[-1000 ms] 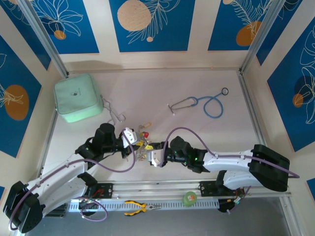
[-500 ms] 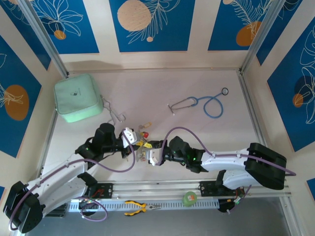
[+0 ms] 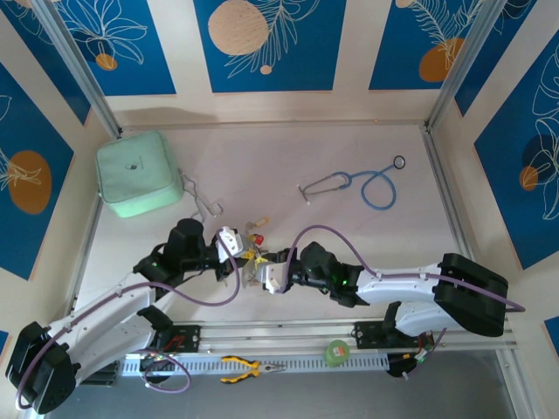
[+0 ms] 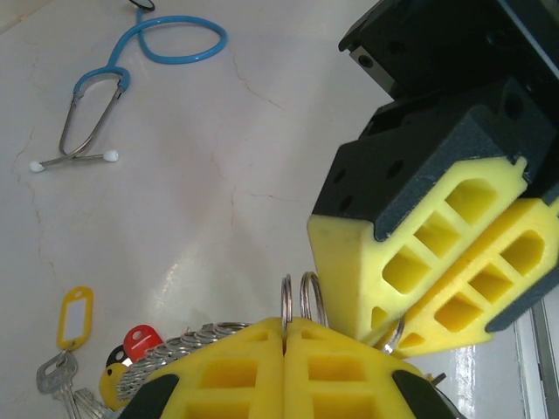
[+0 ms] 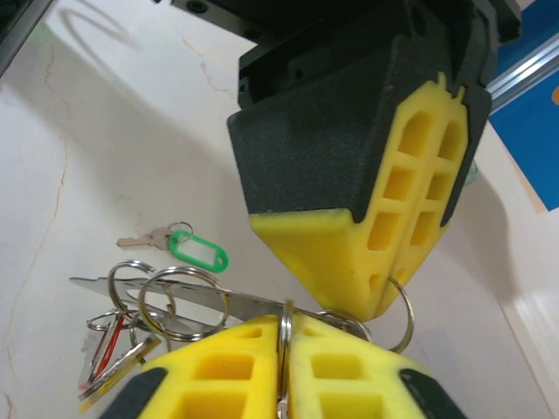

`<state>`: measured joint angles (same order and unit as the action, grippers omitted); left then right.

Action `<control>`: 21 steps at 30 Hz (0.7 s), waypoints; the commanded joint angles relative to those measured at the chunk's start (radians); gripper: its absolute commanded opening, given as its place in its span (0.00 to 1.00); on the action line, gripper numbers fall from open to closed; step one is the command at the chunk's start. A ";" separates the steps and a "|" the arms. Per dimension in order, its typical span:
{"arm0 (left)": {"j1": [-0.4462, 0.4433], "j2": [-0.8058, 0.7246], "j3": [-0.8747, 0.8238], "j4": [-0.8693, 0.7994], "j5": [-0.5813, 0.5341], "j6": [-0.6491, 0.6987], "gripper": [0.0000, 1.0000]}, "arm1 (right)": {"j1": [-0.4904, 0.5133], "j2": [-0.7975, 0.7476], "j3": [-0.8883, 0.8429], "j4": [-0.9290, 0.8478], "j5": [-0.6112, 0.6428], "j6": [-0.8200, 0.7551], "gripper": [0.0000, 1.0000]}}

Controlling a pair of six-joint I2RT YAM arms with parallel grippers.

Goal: Put the keys on the keyring

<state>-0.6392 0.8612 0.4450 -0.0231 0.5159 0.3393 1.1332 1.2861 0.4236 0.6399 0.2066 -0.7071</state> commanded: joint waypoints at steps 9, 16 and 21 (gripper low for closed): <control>0.009 -0.010 0.016 -0.035 0.016 0.013 0.06 | -0.053 -0.084 0.042 -0.124 -0.094 0.083 0.00; 0.009 -0.126 0.023 -0.082 -0.069 0.038 0.48 | -0.192 -0.115 0.086 -0.247 -0.321 0.248 0.00; 0.012 -0.204 0.045 -0.159 -0.136 0.086 0.46 | -0.262 -0.114 0.141 -0.343 -0.482 0.280 0.00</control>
<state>-0.6350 0.6846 0.4538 -0.1196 0.4267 0.3836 0.8921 1.1984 0.5053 0.3603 -0.1215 -0.4824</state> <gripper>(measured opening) 0.463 0.050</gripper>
